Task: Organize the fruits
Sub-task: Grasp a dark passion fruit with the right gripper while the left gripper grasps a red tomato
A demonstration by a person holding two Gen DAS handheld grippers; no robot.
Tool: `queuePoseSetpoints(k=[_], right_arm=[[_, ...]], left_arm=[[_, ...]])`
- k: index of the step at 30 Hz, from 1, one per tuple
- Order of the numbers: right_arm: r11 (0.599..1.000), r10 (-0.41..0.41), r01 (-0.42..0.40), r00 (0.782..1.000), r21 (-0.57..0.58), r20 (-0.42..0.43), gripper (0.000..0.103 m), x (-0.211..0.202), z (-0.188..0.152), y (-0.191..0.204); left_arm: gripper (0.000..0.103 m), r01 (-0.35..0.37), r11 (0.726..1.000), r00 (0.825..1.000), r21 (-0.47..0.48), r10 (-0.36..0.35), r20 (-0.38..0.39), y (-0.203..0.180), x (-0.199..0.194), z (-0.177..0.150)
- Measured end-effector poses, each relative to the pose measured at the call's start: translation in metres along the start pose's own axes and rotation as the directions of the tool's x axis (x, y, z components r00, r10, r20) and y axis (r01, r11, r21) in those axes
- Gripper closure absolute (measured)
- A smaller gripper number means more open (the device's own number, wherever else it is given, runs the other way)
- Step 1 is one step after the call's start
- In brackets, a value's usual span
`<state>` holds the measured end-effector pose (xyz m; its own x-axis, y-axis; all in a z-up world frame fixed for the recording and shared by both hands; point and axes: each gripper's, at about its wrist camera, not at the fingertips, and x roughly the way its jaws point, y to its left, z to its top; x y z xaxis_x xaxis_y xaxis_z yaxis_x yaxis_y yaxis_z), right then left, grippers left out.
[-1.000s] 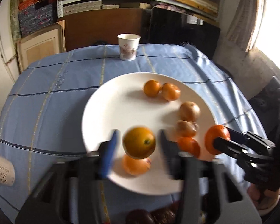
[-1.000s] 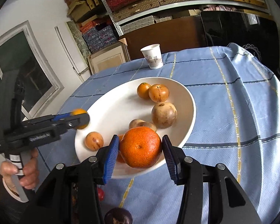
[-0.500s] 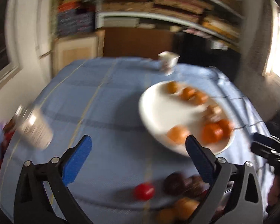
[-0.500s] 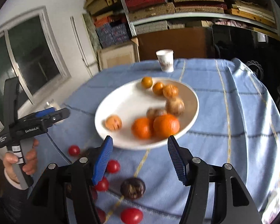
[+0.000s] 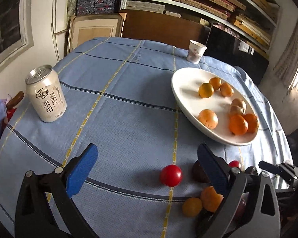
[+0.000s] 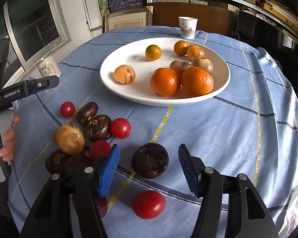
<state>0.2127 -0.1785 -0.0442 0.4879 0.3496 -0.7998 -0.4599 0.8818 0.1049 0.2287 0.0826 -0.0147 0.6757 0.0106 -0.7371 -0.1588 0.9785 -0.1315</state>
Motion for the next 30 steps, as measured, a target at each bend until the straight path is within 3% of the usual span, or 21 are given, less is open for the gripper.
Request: queuePoseSetpoints(k=[14,23,25,30], right_arm=[[1.000,0.009,-0.009,0.999,-0.021,-0.032,0.042,0.007,-0.003,0.003],[1.000,0.000,-0.001,0.998,-0.015,-0.064,0.053,0.014,-0.005,0.001],[1.000,-0.015,0.013,0.998,-0.025,-0.060,0.062,0.014,-0.005,0.002],[0.994,0.074,-0.075,0.997,0.076,0.011,0.062,-0.001,-0.001,-0.016]], left_arm=[[0.004,-0.018,1.000,1.000,0.025,0.018,0.016,-0.002,-0.004,-0.001],[0.004,-0.024,0.999,1.000,0.032,0.023,0.018,-0.001,-0.006,-0.002],[0.004,-0.024,0.999,1.000,0.034,0.024,0.019,0.000,-0.006,-0.002],[0.004,-0.020,0.999,1.000,0.034,0.021,-0.007,0.005,-0.004,-0.002]])
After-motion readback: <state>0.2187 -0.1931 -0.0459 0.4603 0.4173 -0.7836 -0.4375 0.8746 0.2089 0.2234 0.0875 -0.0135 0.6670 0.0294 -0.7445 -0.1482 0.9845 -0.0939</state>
